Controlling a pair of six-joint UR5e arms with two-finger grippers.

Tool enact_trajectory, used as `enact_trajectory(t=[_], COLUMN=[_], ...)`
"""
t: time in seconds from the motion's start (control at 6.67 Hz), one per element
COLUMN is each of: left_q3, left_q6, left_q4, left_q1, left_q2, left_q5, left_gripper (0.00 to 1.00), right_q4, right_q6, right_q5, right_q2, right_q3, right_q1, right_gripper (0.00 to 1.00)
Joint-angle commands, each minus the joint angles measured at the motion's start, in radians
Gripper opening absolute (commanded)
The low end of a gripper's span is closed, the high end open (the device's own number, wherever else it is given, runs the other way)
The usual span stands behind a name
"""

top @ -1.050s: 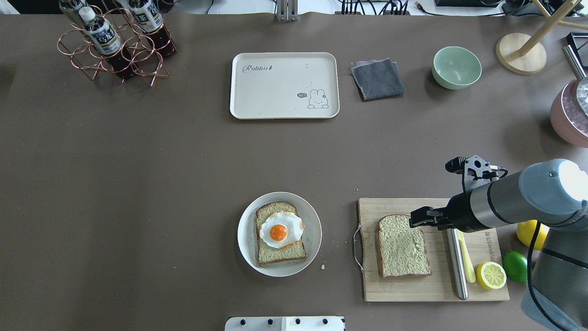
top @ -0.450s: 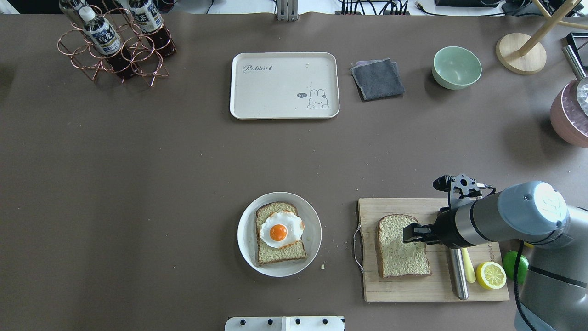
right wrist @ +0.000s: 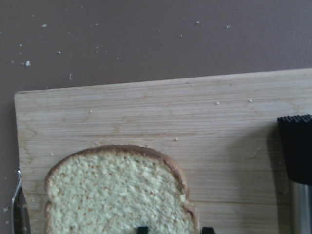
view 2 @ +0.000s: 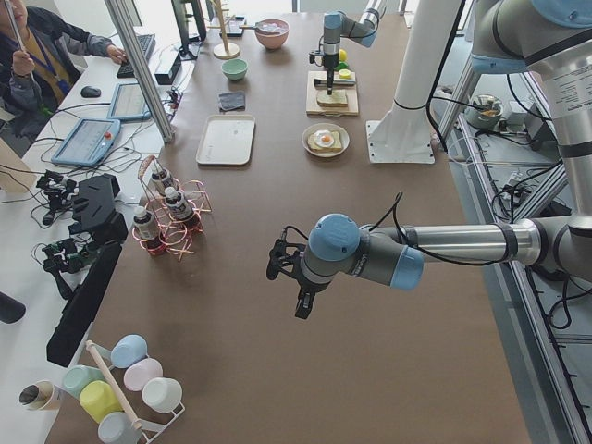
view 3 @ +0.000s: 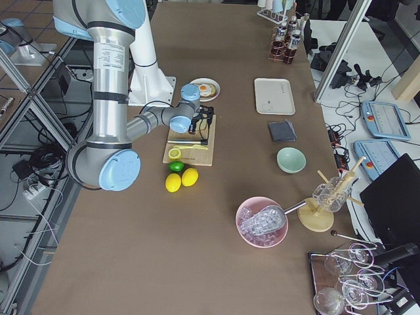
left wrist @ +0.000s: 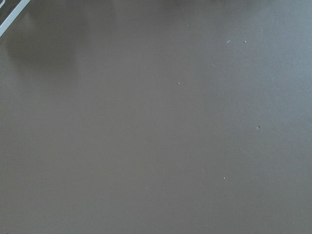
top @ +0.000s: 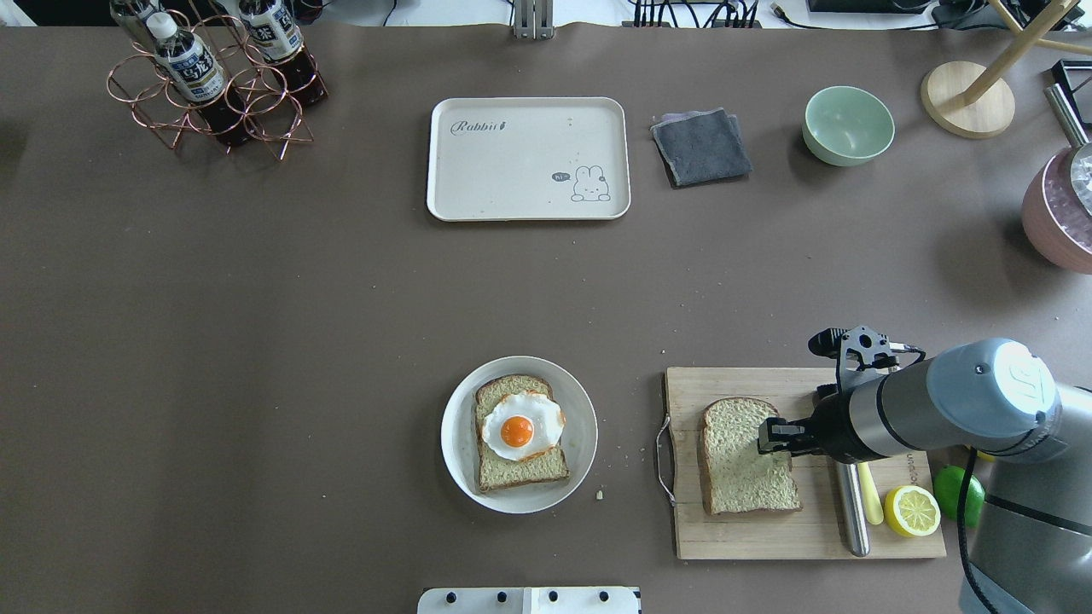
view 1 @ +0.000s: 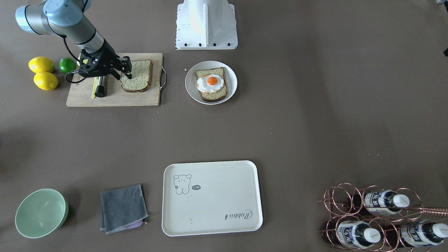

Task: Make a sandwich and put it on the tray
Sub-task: 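Reach the right gripper down and grasp the bread slice on the cutting board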

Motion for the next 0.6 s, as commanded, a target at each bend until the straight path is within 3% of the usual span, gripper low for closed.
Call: enact_trajectory(t=[0.0,0.45], left_q3=[0.002,0.004], left_q6=[0.000,0.000], left_q4=[0.000,-0.018], left_q1=[-0.002,0.000], left_q2=[0.000,0.019], left_q5=[-0.003,-0.005], left_gripper=[0.98,0.98], right_q4=[0.000,0.004], right_q6=[0.000,0.000], right_q5=[0.003,0.093], right_q2=[-0.001,0.009], right_q3=[0.004,0.065], right_q1=[0.000,0.041], right_gripper=[0.00,0.00])
